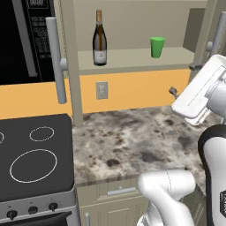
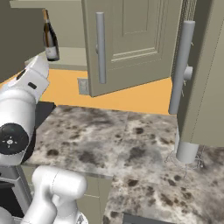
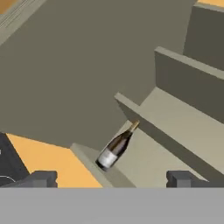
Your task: Open the cabinet directly in front. Then move the wine and the cup to the dining counter with the jar on it.
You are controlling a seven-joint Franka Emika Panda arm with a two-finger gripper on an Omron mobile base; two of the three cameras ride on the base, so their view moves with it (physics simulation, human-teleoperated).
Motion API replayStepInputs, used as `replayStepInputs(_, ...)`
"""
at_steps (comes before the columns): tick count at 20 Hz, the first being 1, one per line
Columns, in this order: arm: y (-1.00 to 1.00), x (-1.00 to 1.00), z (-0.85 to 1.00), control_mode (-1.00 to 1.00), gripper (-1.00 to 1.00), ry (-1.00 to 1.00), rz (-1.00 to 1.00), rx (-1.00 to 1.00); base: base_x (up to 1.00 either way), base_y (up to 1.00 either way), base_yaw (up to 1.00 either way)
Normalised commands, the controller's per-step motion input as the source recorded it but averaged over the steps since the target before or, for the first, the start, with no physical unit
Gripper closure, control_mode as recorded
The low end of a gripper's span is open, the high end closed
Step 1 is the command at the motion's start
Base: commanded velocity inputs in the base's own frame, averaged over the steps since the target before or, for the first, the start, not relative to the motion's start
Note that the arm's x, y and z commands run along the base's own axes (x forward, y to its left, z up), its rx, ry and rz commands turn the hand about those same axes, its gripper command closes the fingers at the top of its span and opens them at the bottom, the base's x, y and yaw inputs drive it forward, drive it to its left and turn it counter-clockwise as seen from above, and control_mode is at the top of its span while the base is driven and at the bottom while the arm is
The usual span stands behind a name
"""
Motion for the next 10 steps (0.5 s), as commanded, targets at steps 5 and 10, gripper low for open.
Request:
replayStepInputs(5, 0.32, 1.0, -0.19, -1.0, -1.0, 0.01, -0.36, -0.08, 0.0, 0.0, 0.0)
replayStepInputs(10, -0.07, 0.94, -0.17, -1.0, -1.0, 0.1, -0.6, 0.0, 0.0, 0.0, 0.0)
